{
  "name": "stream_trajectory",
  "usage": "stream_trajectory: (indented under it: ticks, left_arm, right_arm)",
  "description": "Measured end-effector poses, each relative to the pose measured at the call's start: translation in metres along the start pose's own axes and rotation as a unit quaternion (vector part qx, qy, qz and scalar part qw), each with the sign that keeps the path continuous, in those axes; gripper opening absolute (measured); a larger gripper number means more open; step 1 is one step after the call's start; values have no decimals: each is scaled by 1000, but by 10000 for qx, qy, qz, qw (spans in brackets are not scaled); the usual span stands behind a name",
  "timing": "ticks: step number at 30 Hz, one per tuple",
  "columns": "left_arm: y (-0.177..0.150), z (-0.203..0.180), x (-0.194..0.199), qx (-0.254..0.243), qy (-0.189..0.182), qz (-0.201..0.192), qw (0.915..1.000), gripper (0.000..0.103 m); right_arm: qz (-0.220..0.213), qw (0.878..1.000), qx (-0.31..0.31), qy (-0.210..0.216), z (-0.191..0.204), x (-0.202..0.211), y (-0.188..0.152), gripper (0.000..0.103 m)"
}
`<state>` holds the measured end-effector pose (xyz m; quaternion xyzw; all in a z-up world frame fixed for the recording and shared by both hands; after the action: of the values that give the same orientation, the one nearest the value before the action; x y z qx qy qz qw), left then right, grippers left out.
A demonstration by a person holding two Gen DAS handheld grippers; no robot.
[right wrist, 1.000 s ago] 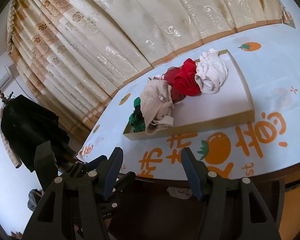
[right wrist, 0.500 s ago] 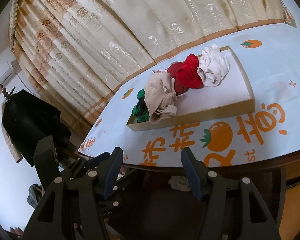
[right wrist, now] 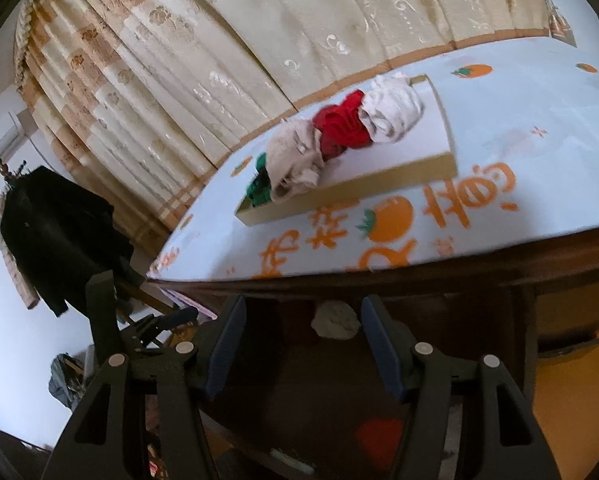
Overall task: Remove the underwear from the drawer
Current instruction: 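Move both open tools back down into the drawer, then grasp the red garment with the left tool while the right grasps the white cloth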
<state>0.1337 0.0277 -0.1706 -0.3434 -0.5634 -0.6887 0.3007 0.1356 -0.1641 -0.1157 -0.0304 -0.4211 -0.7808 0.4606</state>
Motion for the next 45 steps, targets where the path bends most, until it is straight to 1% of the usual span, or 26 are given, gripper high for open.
stream_trajectory:
  ticks: [1,4,6,10,12,15,18,20,21,23,24,25,26,27,28,30,32,35,38,42,45]
  left_arm:
    - [-6,-7,-1,-50,-131,75,9999,89]
    - [-18,-23,-3,-259,-318,208,9989,89]
    - [-24,-35,-5,-441,-339,271,9981,89]
    - [-35,-56,-14,-743,-355,507,9953,89]
    - [-40,-62,-15,-854,-410,587,9938,89]
    - [-48,-77,-19,-1208,-451,683,9893,89]
    - [-52,-92,-22,-1531,-560,756,9837,89]
    - [-55,-104,-26,-1722,-684,851,9790,89]
    - [-57,-109,-29,-1764,-780,964,9765,89]
    - [-61,-125,-35,-1851,-1058,1226,9693,89]
    - [-63,-133,-38,-1911,-1149,1308,9660,89]
    - [-63,-138,-41,-1981,-1161,1363,9637,89]
    - [-64,-144,-45,-2092,-1121,1417,9610,89]
    - [-65,-149,-47,-2161,-1110,1440,9593,89]
    - [-67,-156,-50,-2273,-1122,1505,9556,89]
    - [-72,-165,-55,-2424,-1139,1641,9494,89]
    - [-80,-173,-59,-2630,-1136,1797,9411,89]
    - [-90,-182,-66,-2898,-1082,1972,9303,89]
    - [-93,-187,-70,-3001,-1053,2030,9261,89]
    - [-100,-197,-70,-3023,-1288,2221,9180,89]
    - [-103,-205,-72,-3123,-1312,2273,9130,89]
  right_arm:
    - [41,10000,29,-67,-2,2,-5,63]
    - [177,9990,163,-388,-11,12,-21,63]
    - [208,9980,140,-585,-20,21,-31,63]
    - [282,9963,-100,-808,-40,37,-49,63]
    - [412,9944,-170,-960,-52,41,-62,63]
    - [608,9911,-196,-1164,-65,41,-76,63]
    - [810,9893,-195,-1200,-73,33,-86,63]
    - [966,9863,-72,-1335,-76,27,-90,63]
    - [1055,9845,-33,-1398,-78,24,-91,63]
    - [1214,9822,-102,-1429,-85,21,-95,63]
    - [1328,9804,-157,-1449,-90,20,-99,63]
    - [1414,9789,-180,-1465,-93,18,-101,62]
    - [1503,9773,-184,-1484,-96,15,-103,58]
    - [1616,9753,-183,-1492,-99,13,-106,47]
    - [1692,9742,-200,-1482,-100,10,-109,40]
    - [1781,9728,-279,-1454,-105,7,-113,40]
    - [1805,9724,-321,-1441,-108,8,-116,40]
    - [1889,9694,-425,-1510,-114,10,-119,40]
    - [1889,9695,-551,-1462,-116,14,-119,40]
    - [1876,9706,-500,-1424,-114,15,-117,40]
    - [1941,9694,-490,-1423,-115,15,-119,40]
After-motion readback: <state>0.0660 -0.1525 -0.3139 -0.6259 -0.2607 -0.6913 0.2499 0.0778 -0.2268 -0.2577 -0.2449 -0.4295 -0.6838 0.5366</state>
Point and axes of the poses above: each gripper's, at about its wrist camera, not at the fingertips, and x roughly against the way its jaws point, z to its left, y to its top, the point moved 10 cm from there along -x, roughly the way its jaws point, and after that the axes turned 13 degrees about y, right-handed, at the moved point
